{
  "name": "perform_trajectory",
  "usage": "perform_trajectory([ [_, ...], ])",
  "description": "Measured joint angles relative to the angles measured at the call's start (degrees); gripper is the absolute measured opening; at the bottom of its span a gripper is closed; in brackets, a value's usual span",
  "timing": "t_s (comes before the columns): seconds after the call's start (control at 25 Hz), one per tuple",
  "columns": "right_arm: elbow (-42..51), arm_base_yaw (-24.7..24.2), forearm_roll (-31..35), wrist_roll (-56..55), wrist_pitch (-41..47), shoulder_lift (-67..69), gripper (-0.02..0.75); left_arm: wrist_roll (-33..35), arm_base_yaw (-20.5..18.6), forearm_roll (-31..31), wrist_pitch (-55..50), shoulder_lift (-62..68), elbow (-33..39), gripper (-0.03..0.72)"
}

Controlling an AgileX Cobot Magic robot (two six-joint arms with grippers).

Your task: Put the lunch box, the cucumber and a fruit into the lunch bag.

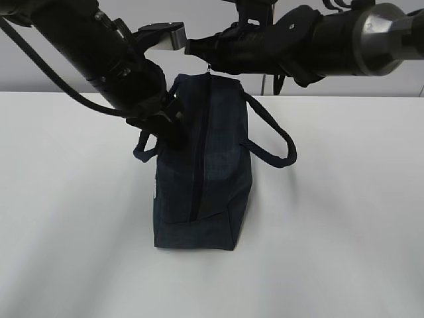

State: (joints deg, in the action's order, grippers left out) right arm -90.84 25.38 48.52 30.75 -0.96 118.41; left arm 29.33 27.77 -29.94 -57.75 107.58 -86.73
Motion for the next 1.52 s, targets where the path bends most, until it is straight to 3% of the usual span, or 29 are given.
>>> perform_trajectory([
  [0.88, -3.2, -2.8, 4.1, 0.0, 3.0, 3.6, 0.000, 2.5, -0.1, 0.2, -2.5, 0.0, -0.5, 0.022],
  [0.96, -3.3, -2.8, 4.1, 0.0, 3.5, 3.6, 0.000, 0.8, -0.1, 0.3, -3.4, 0.1, -1.5, 0.072],
  [1.08, -3.3, -3.1, 4.1, 0.0, 3.5, 3.6, 0.000, -3.1, -0.1, 2.2, -6.6, 0.1, -4.8, 0.242],
  [1.16, -3.3, -3.2, 4.1, 0.0, 3.5, 3.6, 0.000, -7.6, -0.1, 4.9, -8.7, 0.1, -7.5, 0.318],
  [1.32, -3.3, -3.3, 4.1, 0.0, 3.4, 3.6, 0.000, -15.0, -0.2, 7.4, -11.8, 0.1, -12.9, 0.361],
  [1.52, -3.3, -3.3, 4.1, 0.1, 3.4, 3.6, 0.000, -19.0, -0.8, 7.5, -12.8, 1.0, -19.2, 0.362],
])
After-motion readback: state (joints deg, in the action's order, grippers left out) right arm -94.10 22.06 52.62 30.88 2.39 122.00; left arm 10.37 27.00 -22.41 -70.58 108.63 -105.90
